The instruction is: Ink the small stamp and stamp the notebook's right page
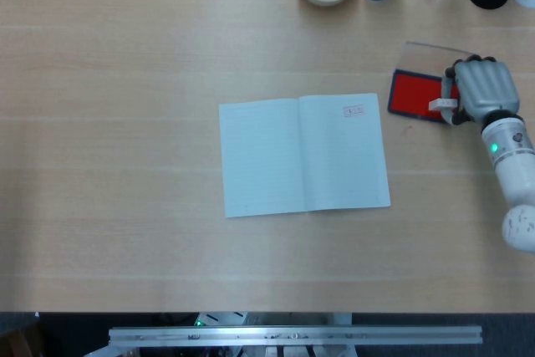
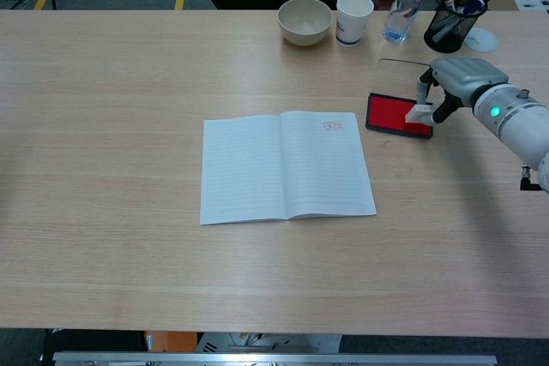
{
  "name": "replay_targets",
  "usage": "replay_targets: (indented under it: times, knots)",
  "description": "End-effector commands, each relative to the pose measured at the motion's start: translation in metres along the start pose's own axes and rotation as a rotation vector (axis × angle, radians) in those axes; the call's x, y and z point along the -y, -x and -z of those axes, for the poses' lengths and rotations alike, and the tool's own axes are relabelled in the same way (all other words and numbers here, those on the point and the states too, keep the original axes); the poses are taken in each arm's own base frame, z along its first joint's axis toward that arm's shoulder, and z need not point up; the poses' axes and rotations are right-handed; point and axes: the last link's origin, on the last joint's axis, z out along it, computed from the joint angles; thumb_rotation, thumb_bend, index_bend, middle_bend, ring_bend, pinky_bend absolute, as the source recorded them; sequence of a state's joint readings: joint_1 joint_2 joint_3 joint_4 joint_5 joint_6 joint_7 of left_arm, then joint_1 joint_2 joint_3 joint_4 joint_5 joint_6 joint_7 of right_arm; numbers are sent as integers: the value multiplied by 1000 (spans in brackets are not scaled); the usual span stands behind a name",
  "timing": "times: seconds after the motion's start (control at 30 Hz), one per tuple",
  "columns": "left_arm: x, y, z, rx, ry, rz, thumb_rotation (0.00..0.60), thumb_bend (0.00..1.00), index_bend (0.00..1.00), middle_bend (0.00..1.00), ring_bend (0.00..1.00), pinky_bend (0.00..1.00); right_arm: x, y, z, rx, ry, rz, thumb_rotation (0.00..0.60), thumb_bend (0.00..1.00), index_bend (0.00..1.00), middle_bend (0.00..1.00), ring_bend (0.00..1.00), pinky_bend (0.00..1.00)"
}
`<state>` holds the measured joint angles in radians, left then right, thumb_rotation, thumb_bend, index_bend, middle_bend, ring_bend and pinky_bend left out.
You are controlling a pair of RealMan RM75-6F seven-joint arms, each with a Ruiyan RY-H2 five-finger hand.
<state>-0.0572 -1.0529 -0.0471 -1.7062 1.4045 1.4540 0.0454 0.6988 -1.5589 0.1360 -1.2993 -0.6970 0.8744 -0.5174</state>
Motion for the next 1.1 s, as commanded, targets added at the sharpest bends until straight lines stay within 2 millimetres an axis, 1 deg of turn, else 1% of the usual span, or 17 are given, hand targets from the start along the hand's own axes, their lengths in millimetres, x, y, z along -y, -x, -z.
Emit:
replay_targets:
  times: [0.03,0.3,0.47,0.7,0.8,0.97,1.1]
  knots:
    - [0,0,0,-3,0,2,600,260,130,127,111,83,0,-3,2,-8,-6,-6,600,294,617,404,243,243]
    - [-1,-2,1,-8,7,6,600,260,130,127,111,83,-2,-20,19,-43,-36,-50,600,294,617,404,243,243]
    - [-3,-3,1,-12,13,7,600,260,130,127,111,83,2,-31,31,-57,-78,-75,600,294,617,404,243,243]
    - [-4,-4,2,-13,16,8,600,260,130,127,111,83,25,-33,45,-49,-167,-83,600,294,617,404,243,243]
    - [-4,-4,3,-13,15,10,600,260,130,127,111,83,40,-31,48,-31,-208,-89,600,294,617,404,243,243]
    - [-4,-4,3,-12,16,11,600,260,130,127,111,83,58,-26,46,-8,-235,-93,600,294,617,404,243,243]
    - [-3,-4,4,-11,14,13,600,260,130,127,111,83,70,-18,42,18,-244,-93,600,294,617,404,243,243]
